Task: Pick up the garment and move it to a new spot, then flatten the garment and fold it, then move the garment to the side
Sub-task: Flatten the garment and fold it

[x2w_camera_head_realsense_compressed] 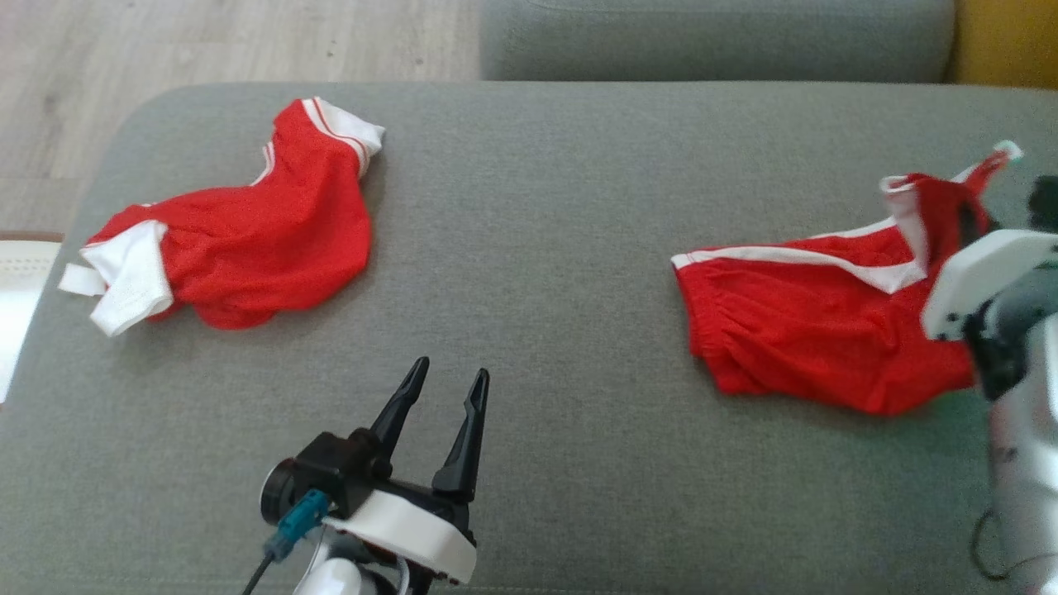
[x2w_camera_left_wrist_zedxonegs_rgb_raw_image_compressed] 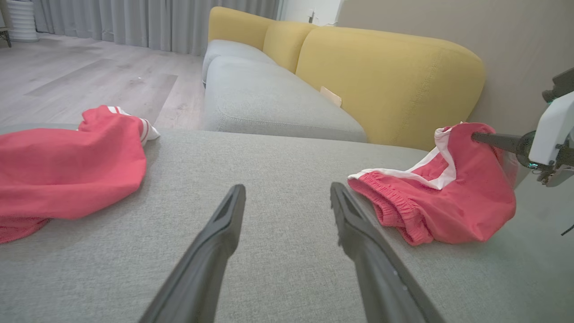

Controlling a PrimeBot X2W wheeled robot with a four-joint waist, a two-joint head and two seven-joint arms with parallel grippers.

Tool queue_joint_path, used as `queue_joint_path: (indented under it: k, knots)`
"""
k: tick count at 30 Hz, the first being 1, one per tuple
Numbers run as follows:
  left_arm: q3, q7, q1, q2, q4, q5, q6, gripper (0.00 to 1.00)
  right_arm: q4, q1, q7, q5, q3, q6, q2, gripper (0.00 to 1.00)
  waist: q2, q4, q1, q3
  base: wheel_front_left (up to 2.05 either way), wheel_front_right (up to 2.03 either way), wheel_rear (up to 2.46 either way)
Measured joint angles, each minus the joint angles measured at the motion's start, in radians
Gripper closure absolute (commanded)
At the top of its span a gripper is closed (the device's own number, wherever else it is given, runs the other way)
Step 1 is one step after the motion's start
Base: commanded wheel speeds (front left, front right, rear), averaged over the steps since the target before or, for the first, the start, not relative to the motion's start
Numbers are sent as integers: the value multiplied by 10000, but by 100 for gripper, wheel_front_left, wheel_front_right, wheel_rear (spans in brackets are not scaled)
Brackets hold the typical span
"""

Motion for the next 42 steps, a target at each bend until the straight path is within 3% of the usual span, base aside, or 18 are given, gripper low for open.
queue_joint_path:
  k: [9, 20, 21, 22, 23, 27, 30, 34, 42]
  knots:
    - [-15, 0, 340, 4, 33, -58, 75, 0, -2021, 1495, 633, 458, 880, 0, 1430, 100, 0, 548, 0, -368, 0, 0, 0]
    - [-31, 0, 377, 4, 33, -58, 73, 0, -3250, 2473, 1135, 1317, 2105, 0, 1651, 100, 0, 808, 0, -394, 0, 0, 0]
    - [-29, 0, 377, 4, 33, -56, 73, 0, -3275, 2489, 1135, 1553, 2274, 0, 1657, 83, 0, 801, 0, -390, 0, 0, 0]
    - [-27, 0, 377, 4, 33, -56, 73, 0, -3292, 2490, 1133, 1804, 2424, 0, 1659, 10, 0, 790, 0, -389, 0, 0, 0]
    - [-29, 0, 376, 4, 35, -56, 73, 0, -3333, 2493, 1126, 2086, 2535, 0, 1662, 0, 0, 777, 0, -391, 0, 0, 0]
    - [-31, 0, 376, 4, 48, -56, 75, 0, -3662, 2707, 780, 3469, 3043, 0, 1668, 0, 0, 738, 0, -439, 0, 0, 0]
    - [-33, 0, 377, 4, 46, -56, 84, 0, -4061, 3063, 579, 3858, 2957, 0, 1691, 0, 0, 750, 0, -523, 0, 0, 0]
    - [-121, 0, 406, 4, 61, -56, 73, 0, -4903, 3960, 608, 3768, 2251, 0, 1703, 0, 0, 871, 0, -654, 0, 0, 0]
    - [-178, 0, 1005, 12, 86, -54, 73, 0, -6102, 5802, 1937, 4357, 761, 0, 1507, 0, 0, 933, 0, -813, 0, 0, 0]
